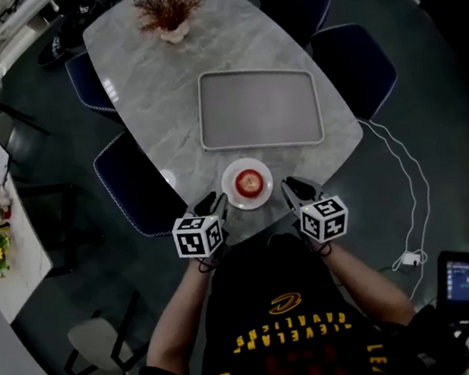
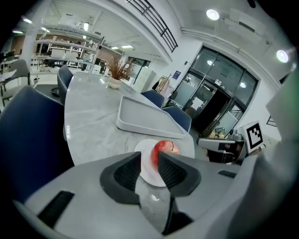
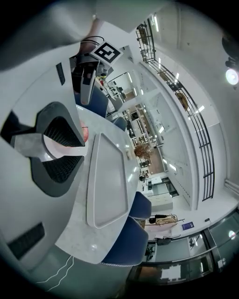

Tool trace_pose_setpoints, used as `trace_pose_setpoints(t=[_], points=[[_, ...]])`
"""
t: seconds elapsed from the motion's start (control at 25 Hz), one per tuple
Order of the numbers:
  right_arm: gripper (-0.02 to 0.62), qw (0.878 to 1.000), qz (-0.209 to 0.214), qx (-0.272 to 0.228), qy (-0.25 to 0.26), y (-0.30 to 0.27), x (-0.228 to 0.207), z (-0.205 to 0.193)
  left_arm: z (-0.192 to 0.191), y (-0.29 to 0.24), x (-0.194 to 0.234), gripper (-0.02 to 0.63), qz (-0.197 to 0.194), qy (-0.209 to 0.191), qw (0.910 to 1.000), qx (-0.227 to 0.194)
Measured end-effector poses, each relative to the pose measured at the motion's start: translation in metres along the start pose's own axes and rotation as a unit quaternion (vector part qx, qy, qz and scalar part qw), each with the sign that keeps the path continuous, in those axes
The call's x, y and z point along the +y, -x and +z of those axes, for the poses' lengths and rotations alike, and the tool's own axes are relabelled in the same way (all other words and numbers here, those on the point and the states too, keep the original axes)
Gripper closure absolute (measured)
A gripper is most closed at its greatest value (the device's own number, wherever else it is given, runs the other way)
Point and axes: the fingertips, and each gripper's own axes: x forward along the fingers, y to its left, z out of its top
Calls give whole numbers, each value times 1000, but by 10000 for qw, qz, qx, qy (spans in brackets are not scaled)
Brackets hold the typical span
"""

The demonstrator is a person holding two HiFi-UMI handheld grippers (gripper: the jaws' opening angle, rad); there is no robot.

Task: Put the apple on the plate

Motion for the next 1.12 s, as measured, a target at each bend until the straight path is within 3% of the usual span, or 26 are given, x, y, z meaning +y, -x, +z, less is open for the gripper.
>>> trace_pose_setpoints(t=[0.2,0.44,0.76,1.12], points=[[546,9992,-199,332,39,-24,-6,-22,-14,-23,14,492,-59,336,9990,293],[546,9971,-185,657,-322,-47,-17,-48,-24,-43,20,492,-34,509,9972,555],[546,9945,139,939,-445,-68,-21,-61,-32,-59,27,492,121,778,9939,773],[546,9838,343,1272,-1213,-76,-24,-74,-42,-66,27,492,40,1291,9873,926]])
